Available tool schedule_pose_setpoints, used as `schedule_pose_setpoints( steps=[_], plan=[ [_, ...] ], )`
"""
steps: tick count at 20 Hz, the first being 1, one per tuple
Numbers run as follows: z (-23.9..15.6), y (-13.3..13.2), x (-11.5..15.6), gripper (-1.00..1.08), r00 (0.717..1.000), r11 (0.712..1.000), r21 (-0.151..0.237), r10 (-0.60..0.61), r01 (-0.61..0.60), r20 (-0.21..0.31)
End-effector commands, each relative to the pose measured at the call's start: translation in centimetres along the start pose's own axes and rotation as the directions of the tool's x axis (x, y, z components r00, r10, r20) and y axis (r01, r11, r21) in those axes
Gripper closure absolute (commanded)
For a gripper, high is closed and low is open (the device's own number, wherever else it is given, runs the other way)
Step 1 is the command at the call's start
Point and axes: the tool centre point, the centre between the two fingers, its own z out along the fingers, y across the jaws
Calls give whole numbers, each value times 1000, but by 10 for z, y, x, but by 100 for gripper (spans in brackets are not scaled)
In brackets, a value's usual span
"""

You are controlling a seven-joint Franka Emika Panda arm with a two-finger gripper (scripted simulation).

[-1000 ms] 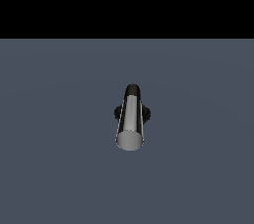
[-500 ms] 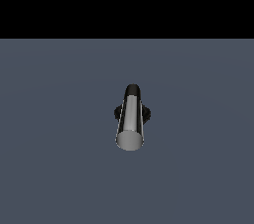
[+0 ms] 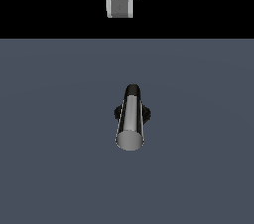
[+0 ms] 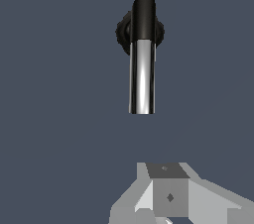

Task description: Turn on the faucet by rotating a designated handle.

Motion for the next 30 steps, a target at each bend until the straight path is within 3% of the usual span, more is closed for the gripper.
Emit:
schedule_pose_setpoints(
  steps=[1,20,30],
  plan=[
    [21,-4,1,108,1000,1000,0,-6,6,2],
    [161,-28,13,108,999,999,1,-48,48,16],
    [208,-37,19,108,998,998,1,-62,61,20]
  ],
)
